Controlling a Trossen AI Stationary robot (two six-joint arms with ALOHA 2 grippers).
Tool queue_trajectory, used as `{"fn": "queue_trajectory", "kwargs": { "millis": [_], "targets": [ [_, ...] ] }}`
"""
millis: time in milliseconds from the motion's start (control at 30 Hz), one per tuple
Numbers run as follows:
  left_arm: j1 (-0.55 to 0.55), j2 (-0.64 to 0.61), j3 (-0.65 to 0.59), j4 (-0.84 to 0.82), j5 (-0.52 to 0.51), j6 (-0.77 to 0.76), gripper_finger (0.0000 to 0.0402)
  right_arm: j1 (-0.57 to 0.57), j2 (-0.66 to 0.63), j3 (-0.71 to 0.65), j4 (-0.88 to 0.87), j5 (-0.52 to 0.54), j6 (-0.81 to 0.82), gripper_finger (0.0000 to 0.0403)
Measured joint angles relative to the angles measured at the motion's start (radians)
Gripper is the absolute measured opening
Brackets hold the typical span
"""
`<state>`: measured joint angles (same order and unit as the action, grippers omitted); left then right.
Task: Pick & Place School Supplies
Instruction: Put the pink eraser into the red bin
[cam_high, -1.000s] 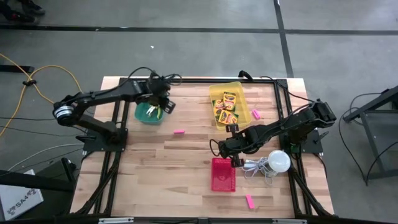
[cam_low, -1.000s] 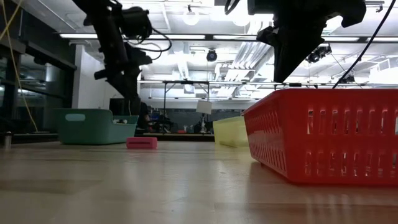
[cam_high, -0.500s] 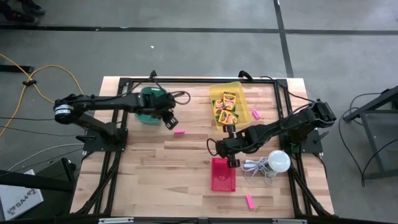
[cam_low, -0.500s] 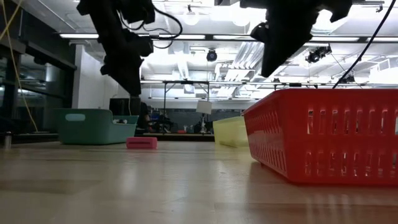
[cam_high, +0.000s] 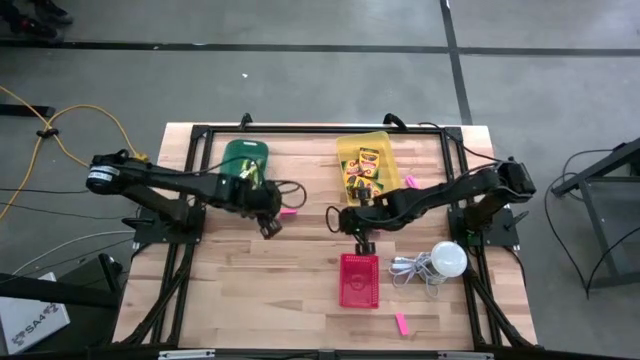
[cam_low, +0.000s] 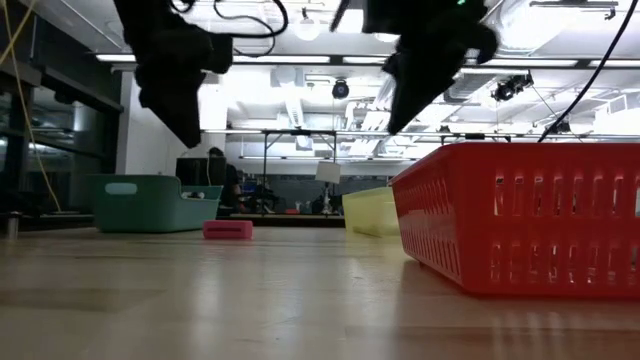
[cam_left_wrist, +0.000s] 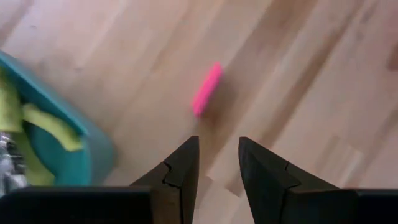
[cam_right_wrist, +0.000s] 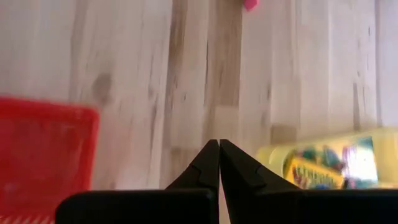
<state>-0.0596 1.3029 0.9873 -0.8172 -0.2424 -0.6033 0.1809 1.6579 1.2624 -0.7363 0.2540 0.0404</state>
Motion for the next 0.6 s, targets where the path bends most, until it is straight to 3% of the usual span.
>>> {"fn": "queue_trajectory", "kwargs": {
  "millis": [333,600],
  "targets": [
    [-0.216,0.000,0.000,-0.001,-0.035,-0.154,0.0108,-0.068,0.072,0.000,0.260,-0.130,-0.146,0.0002],
    [-0.369,0.002,0.000,0.003,-0.088,-0.283,0.0108,-0.107,0.148,0.001,0.465,-0.173,-0.226,0.0019]
  ]
}}
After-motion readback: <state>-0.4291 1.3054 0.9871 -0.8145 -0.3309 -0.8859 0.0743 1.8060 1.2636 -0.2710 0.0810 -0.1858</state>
